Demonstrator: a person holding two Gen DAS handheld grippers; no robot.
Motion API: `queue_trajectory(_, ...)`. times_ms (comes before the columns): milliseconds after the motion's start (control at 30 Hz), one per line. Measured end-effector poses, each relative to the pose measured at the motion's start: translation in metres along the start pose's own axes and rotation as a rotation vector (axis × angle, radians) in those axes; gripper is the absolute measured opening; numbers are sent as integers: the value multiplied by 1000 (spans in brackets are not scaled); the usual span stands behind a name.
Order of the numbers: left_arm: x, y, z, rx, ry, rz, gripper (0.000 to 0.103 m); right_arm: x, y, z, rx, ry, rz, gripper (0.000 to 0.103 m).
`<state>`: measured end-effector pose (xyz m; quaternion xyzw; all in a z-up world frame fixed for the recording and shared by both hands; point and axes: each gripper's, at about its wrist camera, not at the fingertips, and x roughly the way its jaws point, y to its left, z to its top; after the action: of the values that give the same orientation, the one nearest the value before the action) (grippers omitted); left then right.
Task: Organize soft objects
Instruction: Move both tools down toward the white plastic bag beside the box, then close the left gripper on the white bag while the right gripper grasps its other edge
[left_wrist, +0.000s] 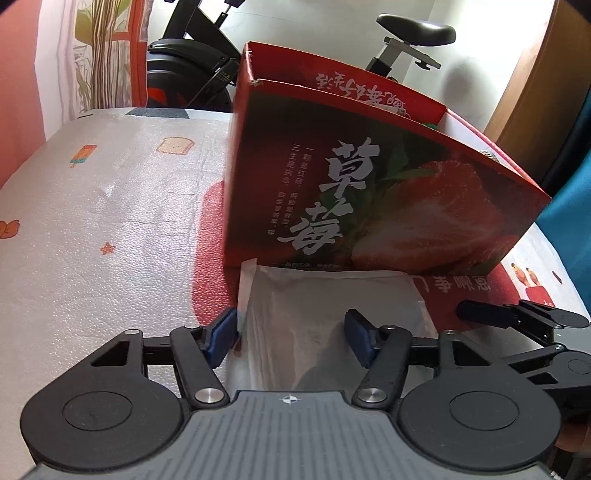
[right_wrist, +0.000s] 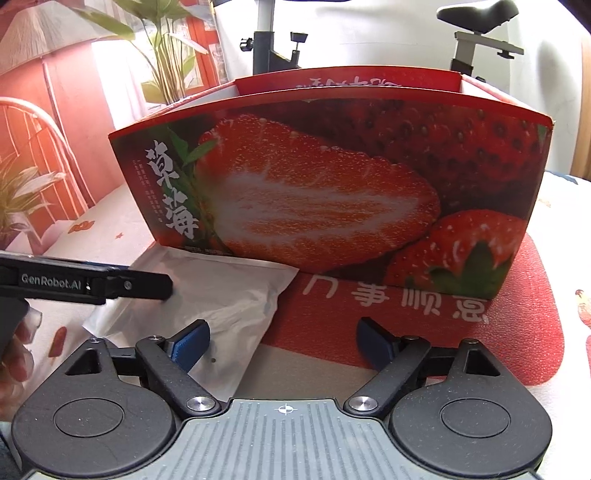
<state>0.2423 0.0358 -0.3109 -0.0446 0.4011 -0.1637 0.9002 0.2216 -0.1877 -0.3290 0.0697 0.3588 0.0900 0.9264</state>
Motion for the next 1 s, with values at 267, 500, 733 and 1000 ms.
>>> queue_trajectory(267, 2, -17, -12, -4, -1, -98, 57, 1, 4, -2, -22, 6, 11, 78)
queue_trajectory(500, -2, -29, -28, -2, -5, -156, 57, -6, 1, -10, -43, -2, 25, 78)
queue_trajectory(733, -7, -29, -36, -43, -3, -170, 57, -12, 2, -14, -30, 0, 58, 75)
queue_trajectory(1000, -9, -29, -38, -10, -11, -138, 51, -29, -16, -14, 54, -11, 88, 62)
